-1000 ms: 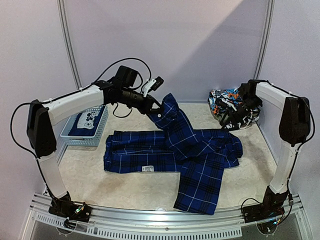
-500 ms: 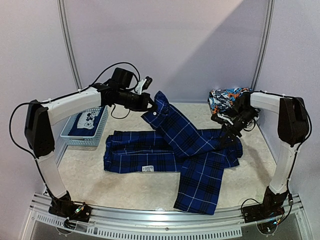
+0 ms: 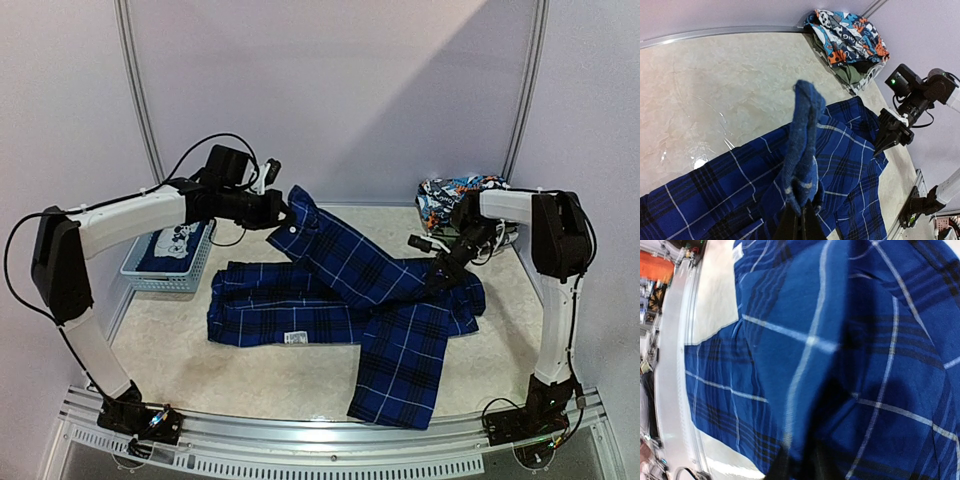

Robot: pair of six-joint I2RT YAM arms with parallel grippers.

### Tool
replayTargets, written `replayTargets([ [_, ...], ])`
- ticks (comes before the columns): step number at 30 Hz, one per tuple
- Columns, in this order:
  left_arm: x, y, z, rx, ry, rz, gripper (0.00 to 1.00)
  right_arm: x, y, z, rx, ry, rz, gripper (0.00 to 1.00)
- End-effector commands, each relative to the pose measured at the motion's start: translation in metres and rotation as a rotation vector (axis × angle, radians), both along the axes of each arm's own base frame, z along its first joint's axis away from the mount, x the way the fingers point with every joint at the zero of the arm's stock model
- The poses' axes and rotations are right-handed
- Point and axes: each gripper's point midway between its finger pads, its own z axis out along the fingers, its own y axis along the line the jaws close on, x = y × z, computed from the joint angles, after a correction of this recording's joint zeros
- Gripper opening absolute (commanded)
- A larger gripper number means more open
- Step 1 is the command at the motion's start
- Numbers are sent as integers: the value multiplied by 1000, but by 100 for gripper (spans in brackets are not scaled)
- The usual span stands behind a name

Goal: Fold and stack the mixed laundry pile
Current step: Adjust the rectangle-folded shirt at the center of the board.

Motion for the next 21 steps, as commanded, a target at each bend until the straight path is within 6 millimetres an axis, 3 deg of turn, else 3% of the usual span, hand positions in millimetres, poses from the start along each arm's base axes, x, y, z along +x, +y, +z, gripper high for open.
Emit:
replayTargets([
  [1, 14, 14, 3, -1, 5, 77, 0, 6, 4, 4, 1, 59, -14, 0],
  [10, 14, 75, -45, 178, 187, 282, 0, 22, -14, 2, -25, 220, -58, 0],
  [21, 9, 97, -85, 207, 306, 319, 0, 16, -25, -23, -91, 311, -54, 3],
])
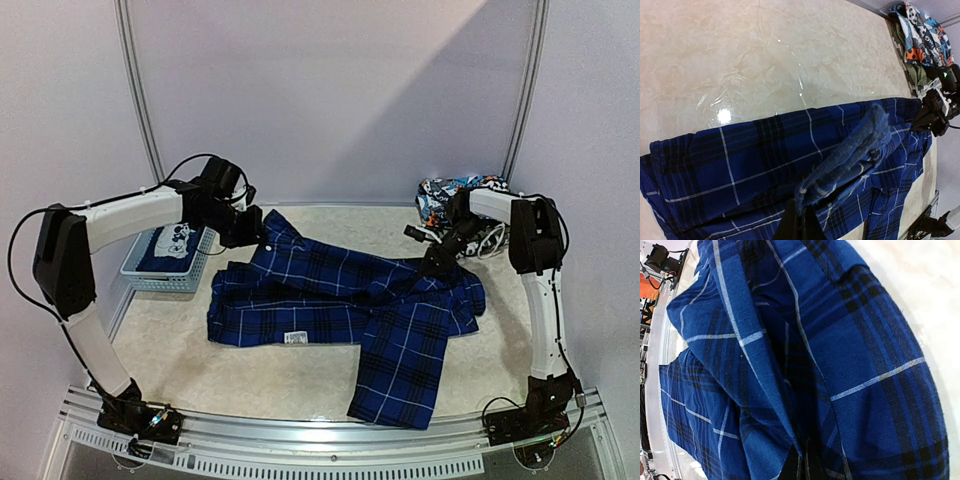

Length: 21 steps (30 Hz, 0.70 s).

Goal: Fold and stack the mixed laundry pile
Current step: Adjust the rectangle-folded shirt at the center of the board.

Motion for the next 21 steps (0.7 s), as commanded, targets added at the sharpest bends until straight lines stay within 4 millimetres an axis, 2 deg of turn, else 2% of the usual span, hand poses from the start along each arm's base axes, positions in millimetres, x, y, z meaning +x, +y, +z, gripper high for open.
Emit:
replayTargets([
  [1, 6, 26, -23, 47, 60, 63, 0, -64, -22, 10, -94, 335, 20, 3],
  [6, 26, 32, -23, 82, 11, 69, 0, -74, -18, 24, -62, 321, 37, 8],
  [9, 44, 27, -17, 78, -34, 55, 0, -78, -13, 31, -54, 306, 50, 9],
  [15, 85, -13, 21, -52, -184, -62, 0, -76, -10, 31, -54, 329, 22, 12],
  [18, 102, -28, 34, -98, -246, -85, 0, -65, -10, 39, -26, 314, -17, 34],
  [20, 112, -40, 44, -143, -302, -122, 0, -54, -9, 49, 0, 280, -45, 56],
  [21, 115, -47, 48, -163, -323, -143, 0, -48, -9, 53, 4, 262, -63, 81],
])
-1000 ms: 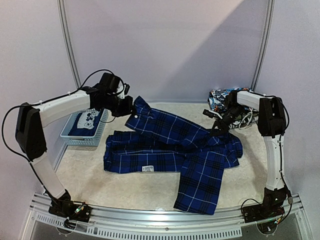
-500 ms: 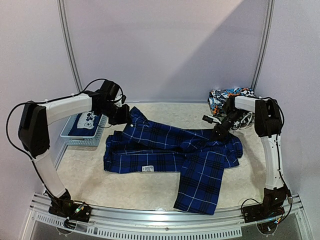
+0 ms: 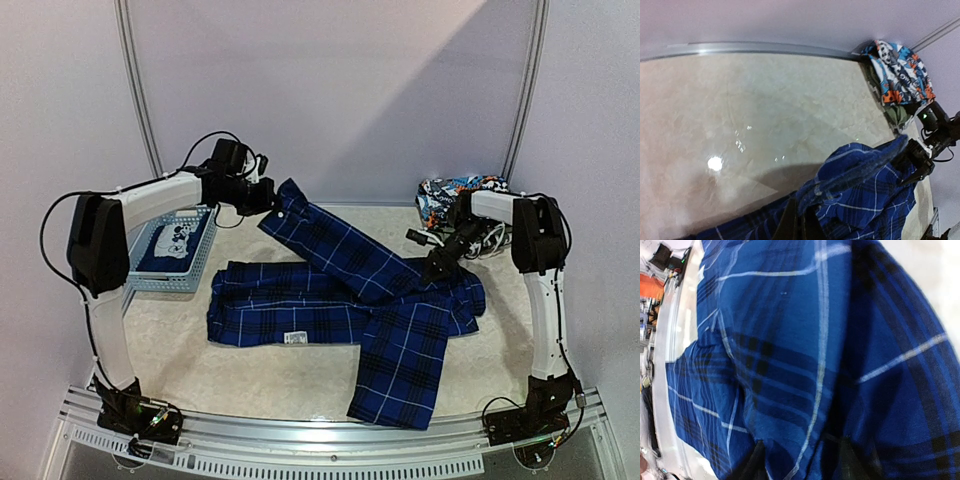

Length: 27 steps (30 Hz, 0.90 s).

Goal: Fold and stack the mixed laundry pile
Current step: Adjust the rectangle-folded shirt at the center of the board.

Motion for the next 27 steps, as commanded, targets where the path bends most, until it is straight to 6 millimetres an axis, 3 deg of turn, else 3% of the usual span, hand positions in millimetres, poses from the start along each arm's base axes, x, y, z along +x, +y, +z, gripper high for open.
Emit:
replayTargets([
  [1, 25, -29, 29, -101, -146, -95, 0, -28, -6, 58, 13, 194, -72, 97],
  [5, 36, -47, 29, -120, -152, -112, 0, -15, -7, 74, -4, 81, -112, 99],
  [8, 43, -48, 31, -116, -168, -78, 0, 4, -16, 65, -84, -32, -201, 99],
  [11, 50, -47, 44, -126, -206, -52, 0, 19, -22, 79, -104, -197, -289, 99],
  [15, 61, -57, 58, -139, -261, -78, 0, 11, -16, 96, -56, -272, -302, 99],
  [20, 70, -91, 73, -226, -309, -164, 0, -4, -3, 80, -57, -209, -244, 98],
  [22, 74, -102, 89, -248, -367, -177, 0, -4, -1, 74, -47, -186, -248, 97],
  [27, 86, -108, 122, -304, -457, -136, 0, -2, 0, 76, -45, -185, -269, 99],
])
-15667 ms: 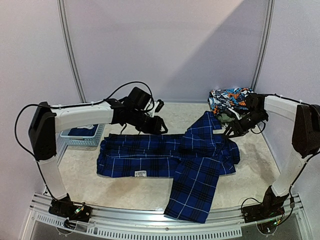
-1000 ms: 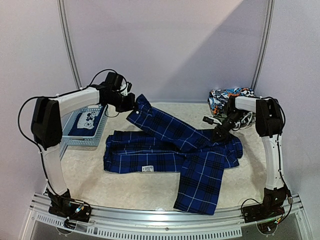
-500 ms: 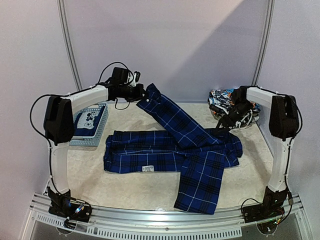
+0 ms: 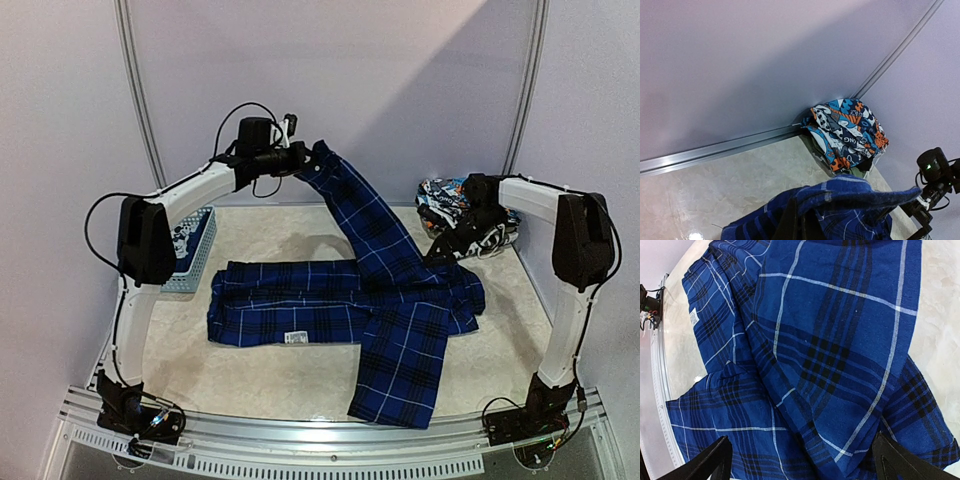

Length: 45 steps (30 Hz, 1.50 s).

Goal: Fold and stack the mixed laundry pile
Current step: Adjust the rectangle-folded shirt at the center of the board.

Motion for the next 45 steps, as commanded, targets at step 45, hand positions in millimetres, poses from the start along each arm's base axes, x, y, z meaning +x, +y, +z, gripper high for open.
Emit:
replayTargets([
  [45, -369, -62, 20, 197, -178, -1022, 0, -3, -31, -12, -44, 65, -21, 99],
])
